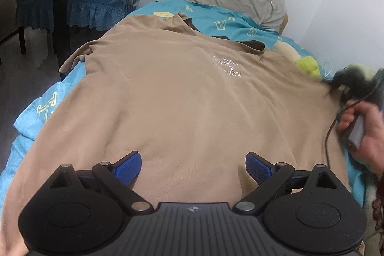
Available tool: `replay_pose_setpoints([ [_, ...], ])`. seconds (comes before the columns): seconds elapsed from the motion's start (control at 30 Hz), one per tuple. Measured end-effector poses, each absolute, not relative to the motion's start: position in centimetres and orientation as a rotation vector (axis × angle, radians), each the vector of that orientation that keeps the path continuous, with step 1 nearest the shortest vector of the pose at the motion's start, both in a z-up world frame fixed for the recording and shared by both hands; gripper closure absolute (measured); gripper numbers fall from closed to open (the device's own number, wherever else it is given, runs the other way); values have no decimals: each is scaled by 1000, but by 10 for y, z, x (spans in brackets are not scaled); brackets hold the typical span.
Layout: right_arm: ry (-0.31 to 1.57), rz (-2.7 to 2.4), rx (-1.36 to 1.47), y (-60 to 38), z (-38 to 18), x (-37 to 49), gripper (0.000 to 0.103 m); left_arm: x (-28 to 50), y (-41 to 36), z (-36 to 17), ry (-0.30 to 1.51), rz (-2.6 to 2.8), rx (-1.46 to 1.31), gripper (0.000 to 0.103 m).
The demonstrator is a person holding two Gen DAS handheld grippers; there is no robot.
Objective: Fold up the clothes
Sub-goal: 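Lift the held sleeve with the right gripper, fold it across the shirt body, release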
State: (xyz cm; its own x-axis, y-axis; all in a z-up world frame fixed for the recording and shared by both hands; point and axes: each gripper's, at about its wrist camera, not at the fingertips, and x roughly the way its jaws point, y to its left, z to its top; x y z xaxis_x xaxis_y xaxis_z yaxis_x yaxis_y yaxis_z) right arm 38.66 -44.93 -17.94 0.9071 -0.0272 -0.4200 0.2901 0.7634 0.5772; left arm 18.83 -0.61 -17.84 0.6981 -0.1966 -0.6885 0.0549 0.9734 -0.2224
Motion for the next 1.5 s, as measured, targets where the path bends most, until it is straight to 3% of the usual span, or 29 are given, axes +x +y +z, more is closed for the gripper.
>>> replay_pose_setpoints([
  [0.13,268,-172,570,-445,-150,373,94,184,-13,-177,786,-148,-140,8],
  [0.27,321,-72,848,-472,-173,383,88,181,-14,-174,774,-150,-134,8],
  [0.33,362,15,971,-480,-192,392,65,180,-13,-173,772,-148,-136,8],
  [0.37,370,45,1007,-481,-201,396,40,180,-13,-173,773,-147,-137,8],
  [0.4,359,50,1013,-480,-207,396,22,181,-13,-174,774,-146,-137,8],
  [0.47,343,55,1022,-477,-219,398,17,182,-13,-174,778,-143,-137,8],
  [0.63,497,-20,990,-468,-245,403,19,186,-13,-178,791,-144,-144,8],
  [0.83,419,-97,927,-468,-240,399,23,189,-13,-178,787,-144,-140,8],
  [0.93,379,-120,802,-465,-221,404,40,191,-12,-172,775,-133,-169,8],
  [0.97,382,-115,728,-460,-214,407,56,191,-12,-168,762,-129,-170,9],
  [1.0,385,-109,654,-456,-206,411,82,192,-12,-163,746,-126,-166,9],
  [1.03,390,-119,572,-450,-198,413,91,192,-10,-159,736,-123,-170,9],
  [1.37,257,-186,111,-333,-99,399,95,182,31,-114,707,-69,-180,9],
  [1.5,236,-93,-63,-247,-89,405,94,169,59,-99,678,-2,-154,9],
])
